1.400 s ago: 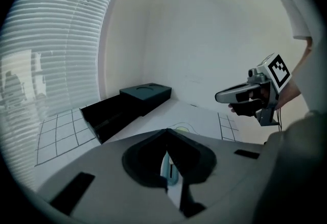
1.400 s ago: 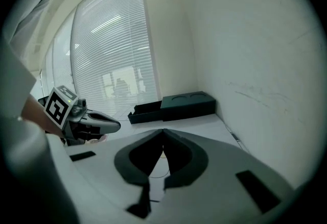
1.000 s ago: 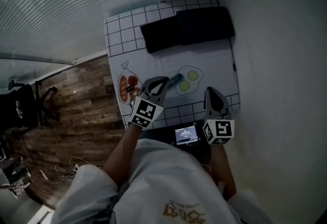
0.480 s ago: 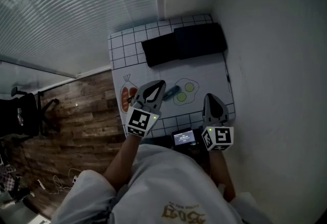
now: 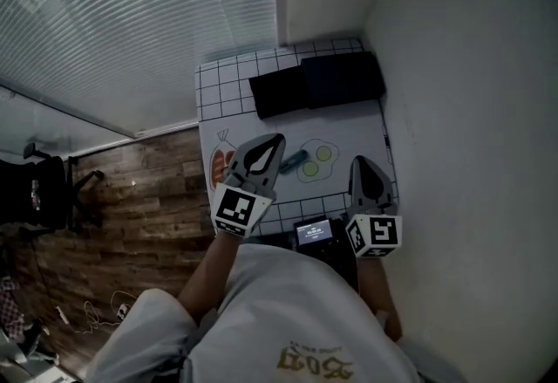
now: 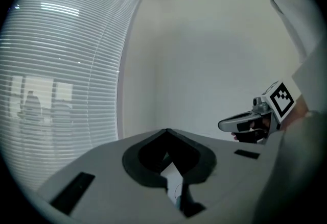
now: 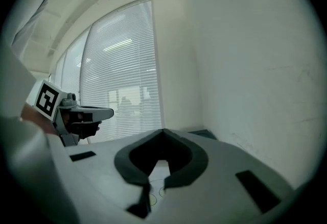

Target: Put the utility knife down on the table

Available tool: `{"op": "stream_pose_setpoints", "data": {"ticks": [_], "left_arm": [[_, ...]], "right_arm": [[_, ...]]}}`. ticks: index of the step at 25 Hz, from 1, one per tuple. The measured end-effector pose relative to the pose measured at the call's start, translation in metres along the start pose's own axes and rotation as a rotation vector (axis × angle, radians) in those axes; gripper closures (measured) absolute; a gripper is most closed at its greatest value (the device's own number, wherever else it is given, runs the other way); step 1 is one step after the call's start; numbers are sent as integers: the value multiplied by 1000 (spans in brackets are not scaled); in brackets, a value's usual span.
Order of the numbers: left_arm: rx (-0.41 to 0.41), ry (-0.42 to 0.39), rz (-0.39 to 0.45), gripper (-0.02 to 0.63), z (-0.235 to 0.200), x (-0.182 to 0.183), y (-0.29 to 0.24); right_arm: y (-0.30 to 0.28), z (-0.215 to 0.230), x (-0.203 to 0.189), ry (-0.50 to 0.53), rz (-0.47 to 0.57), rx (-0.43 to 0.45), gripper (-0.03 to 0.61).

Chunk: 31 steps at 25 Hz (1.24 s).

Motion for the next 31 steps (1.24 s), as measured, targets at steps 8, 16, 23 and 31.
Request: {"op": "stream_pose_setpoints", "data": {"ticks": [8, 16, 23, 31], "left_arm": [[6, -18, 43, 606, 8, 12, 8], [1, -20, 46, 606, 11, 15, 9], [4, -11, 35, 606, 10, 11, 9], [1, 12, 35, 606, 4, 14, 8]], "right_arm": [[12, -3, 19, 41, 51, -5, 571], [19, -1, 26, 53, 52, -29, 571], [18, 1, 26, 57, 51, -30, 571], [14, 1, 27, 44, 37, -35, 571]]}}
Point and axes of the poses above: the fingertips, and each gripper's own axes: y backward along the fingers, z to its right, x out of its top, the point moved 6 cm from there along y, backward along the fingers, and after that the axes turned 14 degrees about y, right-handed, at the moved point
